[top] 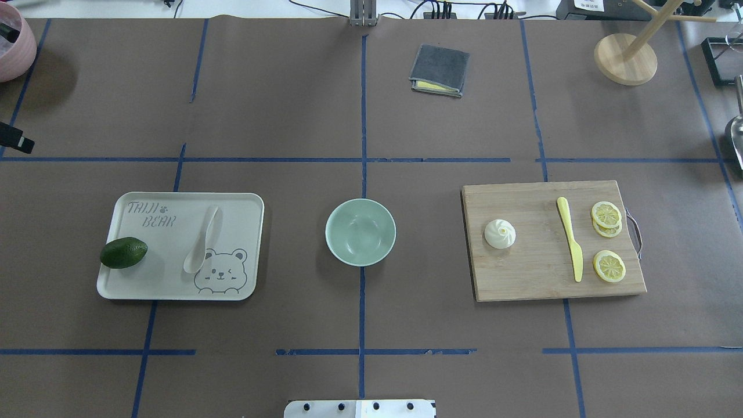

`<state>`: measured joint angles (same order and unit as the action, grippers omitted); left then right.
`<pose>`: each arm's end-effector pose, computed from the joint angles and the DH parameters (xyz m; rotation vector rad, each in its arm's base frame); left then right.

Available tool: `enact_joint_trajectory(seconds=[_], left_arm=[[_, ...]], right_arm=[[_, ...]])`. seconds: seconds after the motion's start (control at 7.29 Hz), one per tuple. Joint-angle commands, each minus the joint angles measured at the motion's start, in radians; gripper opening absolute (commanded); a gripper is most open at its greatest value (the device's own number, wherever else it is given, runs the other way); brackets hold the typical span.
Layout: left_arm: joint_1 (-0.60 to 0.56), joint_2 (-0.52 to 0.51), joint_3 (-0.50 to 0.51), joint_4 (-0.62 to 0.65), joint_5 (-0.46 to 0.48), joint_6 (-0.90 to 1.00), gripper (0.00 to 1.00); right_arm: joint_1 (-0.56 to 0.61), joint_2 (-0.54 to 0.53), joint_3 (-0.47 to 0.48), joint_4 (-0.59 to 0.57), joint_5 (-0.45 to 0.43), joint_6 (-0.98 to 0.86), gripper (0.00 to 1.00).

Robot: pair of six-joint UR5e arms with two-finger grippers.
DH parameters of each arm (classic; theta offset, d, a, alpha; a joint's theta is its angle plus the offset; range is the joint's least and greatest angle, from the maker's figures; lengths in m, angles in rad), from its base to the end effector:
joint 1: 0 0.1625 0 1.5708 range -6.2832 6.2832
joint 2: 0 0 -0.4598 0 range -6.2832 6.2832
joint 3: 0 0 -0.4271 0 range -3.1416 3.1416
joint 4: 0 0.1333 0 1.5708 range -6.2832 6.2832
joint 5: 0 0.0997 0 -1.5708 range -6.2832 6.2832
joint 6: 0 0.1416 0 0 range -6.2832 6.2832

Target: Put spoon and bun in bowl

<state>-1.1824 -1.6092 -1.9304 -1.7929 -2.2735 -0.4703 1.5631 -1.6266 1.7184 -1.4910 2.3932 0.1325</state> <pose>0.1716 -0.5298 0.4864 0.2569 0.8642 0.1415 0.0256 -0.5146 0.6603 0.1039 -0.8295 0.0469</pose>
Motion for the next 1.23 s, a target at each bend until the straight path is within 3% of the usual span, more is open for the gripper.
enact_joint_trajectory(seconds=[0.0,0.55,0.82,1.1], left_arm=[[0.140,-0.047,0.004,-0.077,0.072,-0.275,0.99],[0.473,-0.153,0.045,-0.128,0.388,-0.661,0.98],[0.544,-0.234,0.143,-0.126,0.455,-0.715,0.93],[0.563,-0.227,0.148,-0.126,0.463,-0.715,0.90]], right_arm=[[-0.032,0.007,0.013,0.006,0.004,0.012,1.00],[-0.132,0.016,0.117,0.009,0.001,0.221,1.00],[-0.176,0.048,0.147,0.009,0.001,0.326,1.00],[-0.222,0.080,0.170,0.009,0.000,0.419,1.00]])
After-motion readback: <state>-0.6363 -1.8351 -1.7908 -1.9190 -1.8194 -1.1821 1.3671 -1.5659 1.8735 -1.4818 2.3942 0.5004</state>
